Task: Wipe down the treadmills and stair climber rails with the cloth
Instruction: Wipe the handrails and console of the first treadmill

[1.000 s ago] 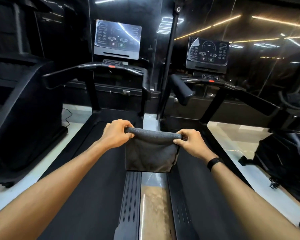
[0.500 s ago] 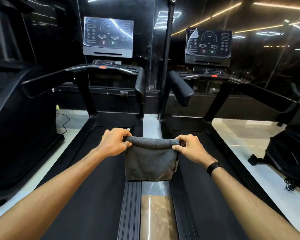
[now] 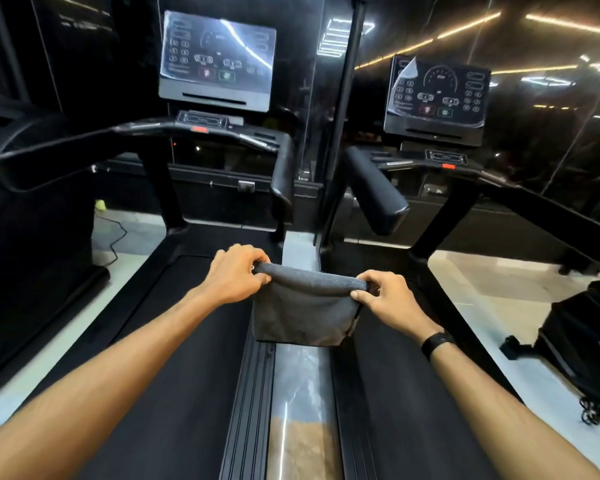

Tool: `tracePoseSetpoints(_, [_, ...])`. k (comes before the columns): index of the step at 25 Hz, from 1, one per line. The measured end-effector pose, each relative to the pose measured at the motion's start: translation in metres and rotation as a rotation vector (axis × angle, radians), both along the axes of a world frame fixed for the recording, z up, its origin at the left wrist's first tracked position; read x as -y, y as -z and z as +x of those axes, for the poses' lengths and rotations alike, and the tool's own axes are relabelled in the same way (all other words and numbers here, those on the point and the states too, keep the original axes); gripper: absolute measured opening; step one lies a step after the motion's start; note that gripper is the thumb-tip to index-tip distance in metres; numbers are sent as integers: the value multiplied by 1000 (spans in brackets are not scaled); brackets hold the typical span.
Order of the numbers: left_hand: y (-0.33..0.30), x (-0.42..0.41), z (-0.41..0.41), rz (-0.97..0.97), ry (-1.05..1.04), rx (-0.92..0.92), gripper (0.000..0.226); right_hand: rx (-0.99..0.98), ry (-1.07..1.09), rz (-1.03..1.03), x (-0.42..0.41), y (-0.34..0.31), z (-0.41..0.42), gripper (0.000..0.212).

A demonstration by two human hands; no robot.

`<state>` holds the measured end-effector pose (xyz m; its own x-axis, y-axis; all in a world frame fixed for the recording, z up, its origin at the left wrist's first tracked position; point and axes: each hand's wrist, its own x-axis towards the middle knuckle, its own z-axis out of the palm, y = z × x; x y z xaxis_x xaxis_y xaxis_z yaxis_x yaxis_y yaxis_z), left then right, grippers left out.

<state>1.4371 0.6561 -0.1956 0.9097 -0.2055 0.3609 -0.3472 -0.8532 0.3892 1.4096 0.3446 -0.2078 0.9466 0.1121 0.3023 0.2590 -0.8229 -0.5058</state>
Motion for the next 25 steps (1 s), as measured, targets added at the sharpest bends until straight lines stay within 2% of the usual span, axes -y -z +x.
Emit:
tracePoseSetpoints(4, [19, -7, 34, -33, -4, -66, 10, -15, -13, -48, -6, 17, 42, 9])
tracePoseSetpoints(10, [17, -8, 102, -169, -63, -11, 11, 174, 50, -30, -13, 12, 126, 15])
tracePoseSetpoints(14, [-2, 2, 162, -241, -102, 74, 13, 269, -29, 181, -15, 1, 202, 14])
tracePoseSetpoints(17, [-24, 20, 214, -284, -154, 100, 14, 191, -80, 370, -7, -15, 262, 21])
tracePoseSetpoints(19, [-36, 32, 247, -290, -159, 99, 13, 173, -91, 409, 5, -25, 300, 19])
tracePoseSetpoints(25, [-37, 57, 308, -438, -196, -2, 19, 59, -119, 651, 20, -37, 382, 18])
